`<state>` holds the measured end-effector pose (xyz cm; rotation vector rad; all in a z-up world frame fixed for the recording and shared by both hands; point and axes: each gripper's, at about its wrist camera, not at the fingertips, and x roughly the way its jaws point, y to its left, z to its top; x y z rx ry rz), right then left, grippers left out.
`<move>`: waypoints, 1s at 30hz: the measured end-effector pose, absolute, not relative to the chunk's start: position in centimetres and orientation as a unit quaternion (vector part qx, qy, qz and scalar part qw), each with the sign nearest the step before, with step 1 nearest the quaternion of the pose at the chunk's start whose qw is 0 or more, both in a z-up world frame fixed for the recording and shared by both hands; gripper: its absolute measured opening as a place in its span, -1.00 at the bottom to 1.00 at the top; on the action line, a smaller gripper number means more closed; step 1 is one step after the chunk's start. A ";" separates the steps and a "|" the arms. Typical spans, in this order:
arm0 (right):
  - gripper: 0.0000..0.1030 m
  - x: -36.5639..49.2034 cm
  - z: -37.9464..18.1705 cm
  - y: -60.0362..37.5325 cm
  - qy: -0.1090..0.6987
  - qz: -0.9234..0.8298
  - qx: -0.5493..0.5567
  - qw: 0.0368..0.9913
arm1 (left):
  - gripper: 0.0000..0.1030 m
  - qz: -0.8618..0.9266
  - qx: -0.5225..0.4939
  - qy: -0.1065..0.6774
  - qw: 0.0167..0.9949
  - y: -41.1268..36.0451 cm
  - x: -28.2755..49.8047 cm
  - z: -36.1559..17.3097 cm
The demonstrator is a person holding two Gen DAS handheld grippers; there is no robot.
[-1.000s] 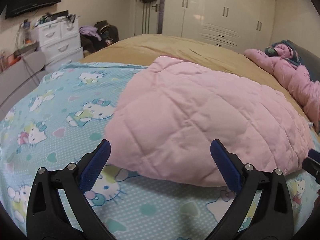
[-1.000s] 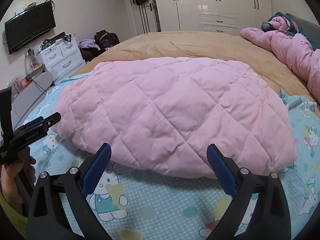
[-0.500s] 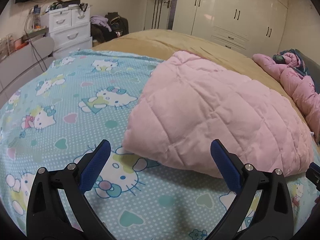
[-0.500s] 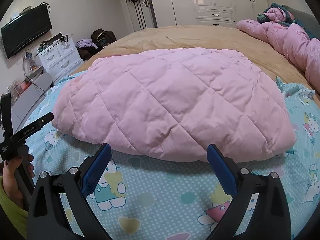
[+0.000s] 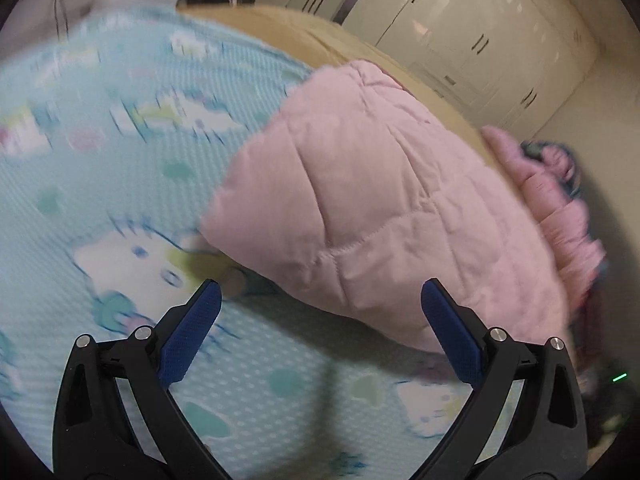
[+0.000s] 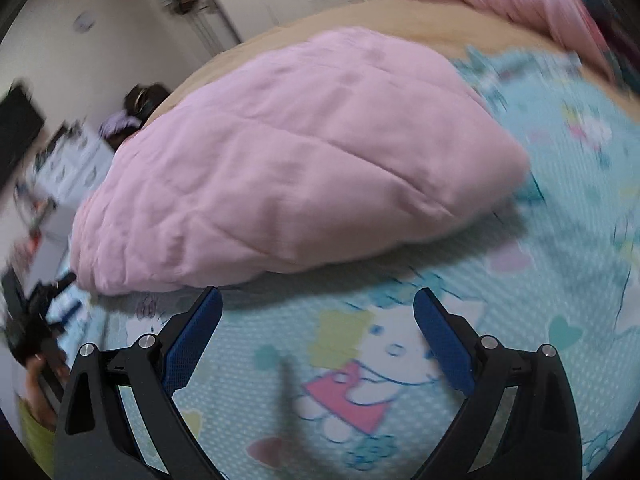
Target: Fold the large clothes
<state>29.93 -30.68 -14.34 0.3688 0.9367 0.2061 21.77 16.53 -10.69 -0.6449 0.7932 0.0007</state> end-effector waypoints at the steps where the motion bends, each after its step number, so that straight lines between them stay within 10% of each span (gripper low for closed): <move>1: 0.86 30.2 -14.8 -31.8 0.449 0.098 0.205 0.864 | 0.82 -0.009 -0.331 0.379 0.864 16.8 22.0 -11.1; 22: 0.91 39.3 -18.3 -37.4 0.374 0.070 0.457 0.804 | 0.84 0.010 -0.487 0.336 0.806 18.6 29.3 -14.0; 24: 0.59 39.3 -17.7 -36.6 0.367 0.072 0.438 0.818 | 0.83 0.019 -0.482 0.328 0.812 18.4 29.8 -13.9; 30: -0.24 39.9 -11.9 -32.4 0.341 0.090 0.262 0.898 | -0.29 -0.007 -0.395 0.299 0.869 16.8 29.9 -10.2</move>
